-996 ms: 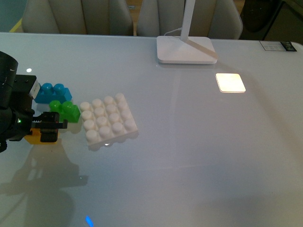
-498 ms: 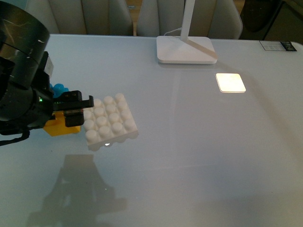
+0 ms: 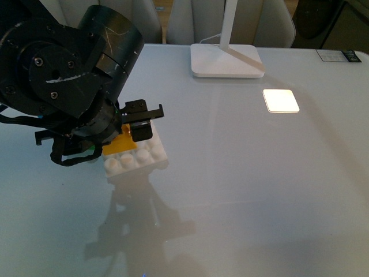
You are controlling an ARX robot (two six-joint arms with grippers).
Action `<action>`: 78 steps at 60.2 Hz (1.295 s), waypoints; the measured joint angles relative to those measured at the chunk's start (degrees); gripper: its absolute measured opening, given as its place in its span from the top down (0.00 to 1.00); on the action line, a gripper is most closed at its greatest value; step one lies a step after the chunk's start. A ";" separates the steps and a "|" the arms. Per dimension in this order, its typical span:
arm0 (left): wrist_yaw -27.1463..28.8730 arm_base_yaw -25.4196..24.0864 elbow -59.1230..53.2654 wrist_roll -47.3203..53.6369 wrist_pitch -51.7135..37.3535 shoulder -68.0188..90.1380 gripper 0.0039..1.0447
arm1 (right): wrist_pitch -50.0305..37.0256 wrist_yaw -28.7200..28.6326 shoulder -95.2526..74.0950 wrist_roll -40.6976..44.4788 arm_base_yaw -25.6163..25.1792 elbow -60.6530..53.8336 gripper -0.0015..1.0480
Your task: Insert yellow block into base center
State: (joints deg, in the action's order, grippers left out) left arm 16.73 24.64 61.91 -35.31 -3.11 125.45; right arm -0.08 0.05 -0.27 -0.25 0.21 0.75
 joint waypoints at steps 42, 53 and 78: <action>3.08 2.64 9.33 -2.34 3.63 7.15 0.40 | 0.00 0.00 0.00 -0.02 0.00 0.00 0.08; 3.78 2.73 10.75 -2.73 4.61 8.20 0.40 | 0.00 0.00 0.00 -0.02 0.00 0.00 0.08; 4.96 2.89 13.35 -3.17 5.88 10.99 0.40 | 0.00 0.00 0.00 -0.02 0.00 0.00 0.08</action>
State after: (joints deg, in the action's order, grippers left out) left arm 21.69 27.53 75.26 -38.48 2.76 136.44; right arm -0.08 0.05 -0.27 -0.27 0.21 0.75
